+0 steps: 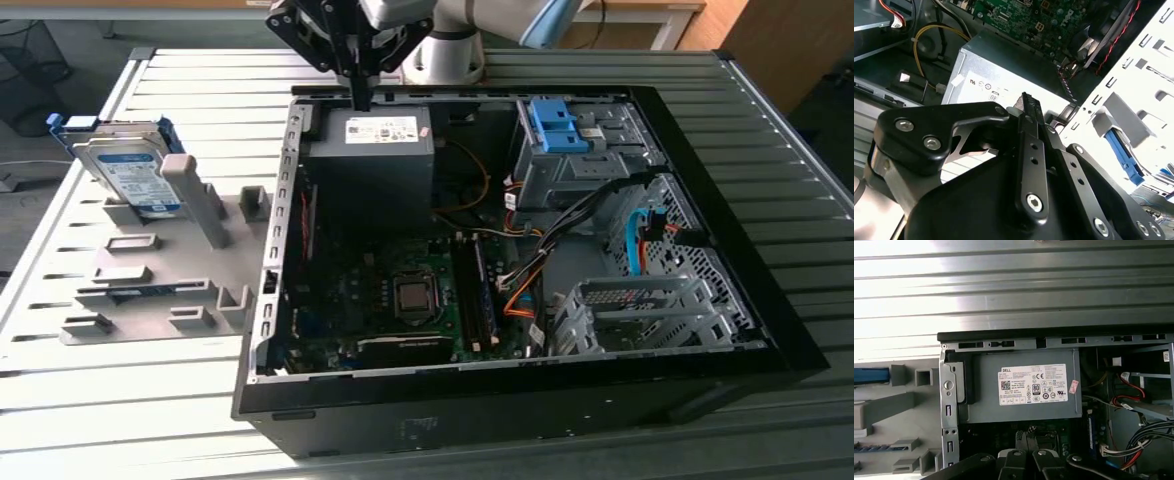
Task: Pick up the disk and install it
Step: 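Reach for the disk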
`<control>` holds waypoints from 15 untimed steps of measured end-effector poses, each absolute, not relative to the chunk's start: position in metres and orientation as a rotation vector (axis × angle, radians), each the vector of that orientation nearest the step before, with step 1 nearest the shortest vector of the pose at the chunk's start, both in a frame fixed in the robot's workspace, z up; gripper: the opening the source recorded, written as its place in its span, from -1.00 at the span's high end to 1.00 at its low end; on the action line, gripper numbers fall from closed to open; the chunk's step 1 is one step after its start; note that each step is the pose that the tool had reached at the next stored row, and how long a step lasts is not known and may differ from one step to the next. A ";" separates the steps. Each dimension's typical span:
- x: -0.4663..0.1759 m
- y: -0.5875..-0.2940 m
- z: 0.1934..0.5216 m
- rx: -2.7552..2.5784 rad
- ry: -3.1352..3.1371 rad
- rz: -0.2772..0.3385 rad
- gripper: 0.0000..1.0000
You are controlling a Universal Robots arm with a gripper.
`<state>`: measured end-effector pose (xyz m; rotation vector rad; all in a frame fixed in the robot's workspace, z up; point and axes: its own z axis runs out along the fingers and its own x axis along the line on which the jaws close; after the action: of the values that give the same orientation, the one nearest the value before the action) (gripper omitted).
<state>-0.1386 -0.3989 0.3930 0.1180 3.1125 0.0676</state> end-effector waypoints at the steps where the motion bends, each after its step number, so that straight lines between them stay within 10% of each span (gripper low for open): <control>1: -0.139 -0.399 0.393 0.118 3.113 0.068 0.79; 15: -0.143 -0.399 0.393 0.118 3.112 0.068 0.79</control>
<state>-0.1429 -0.3989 0.3927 0.1180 3.1125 0.0677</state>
